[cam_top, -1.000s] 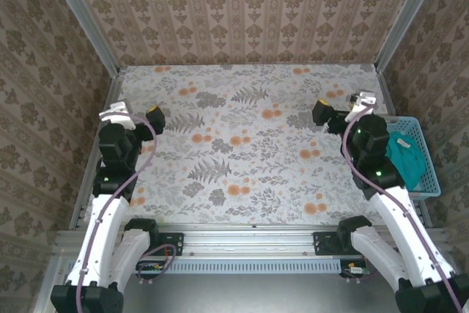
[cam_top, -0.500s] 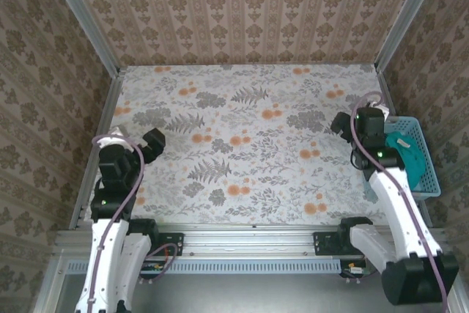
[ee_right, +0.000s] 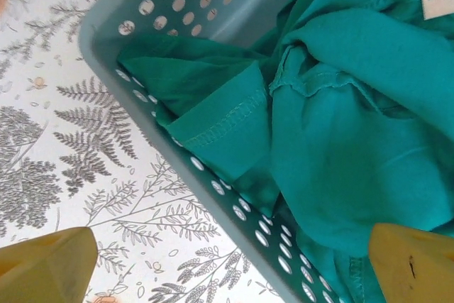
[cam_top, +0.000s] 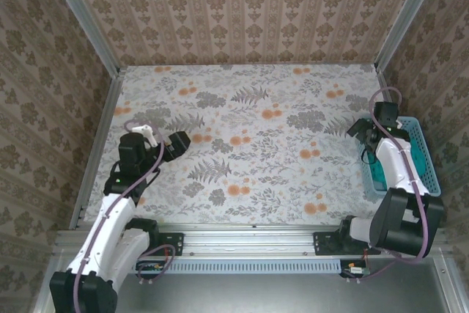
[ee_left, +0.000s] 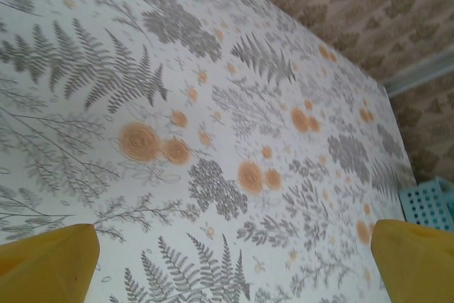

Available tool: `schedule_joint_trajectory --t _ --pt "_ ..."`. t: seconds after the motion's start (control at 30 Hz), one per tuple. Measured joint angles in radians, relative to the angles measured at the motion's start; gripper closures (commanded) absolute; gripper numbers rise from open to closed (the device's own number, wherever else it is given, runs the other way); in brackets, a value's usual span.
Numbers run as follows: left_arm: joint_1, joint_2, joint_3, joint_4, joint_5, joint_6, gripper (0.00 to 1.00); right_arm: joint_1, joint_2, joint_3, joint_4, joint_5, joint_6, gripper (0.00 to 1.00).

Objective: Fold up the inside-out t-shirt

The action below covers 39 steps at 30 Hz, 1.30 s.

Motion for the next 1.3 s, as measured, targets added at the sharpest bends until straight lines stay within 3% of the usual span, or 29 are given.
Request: schedule_joint_trajectory --t 0.47,0.67,0.83,1.07,1.3 --pt "-0.038 -0.029 0.003 -0.006 -0.025 0.022 0.00 0.034 0.147 0.037 0.035 -0.082 -0.015 0.00" --pt "-0.038 -0.029 0.003 -0.018 -0.042 0.022 0.00 0.108 0.176 0.068 0.032 -0.075 -0.037 0.00" --pt "-0.038 -0.029 0.003 -0.025 -0.047 0.022 0.00 0.110 0.142 0.081 0.005 -0.022 -0.037 0.00" --pt "-0.038 -0.012 0.007 -0.029 -0.053 0.023 0.00 0.030 -0.016 0.103 -0.042 0.121 -0.005 0.00" --pt "-0.038 -0.003 0.015 -0.031 -0.053 0.027 0.00 -0.118 0.083 0.109 -0.068 0.180 0.043 0.00"
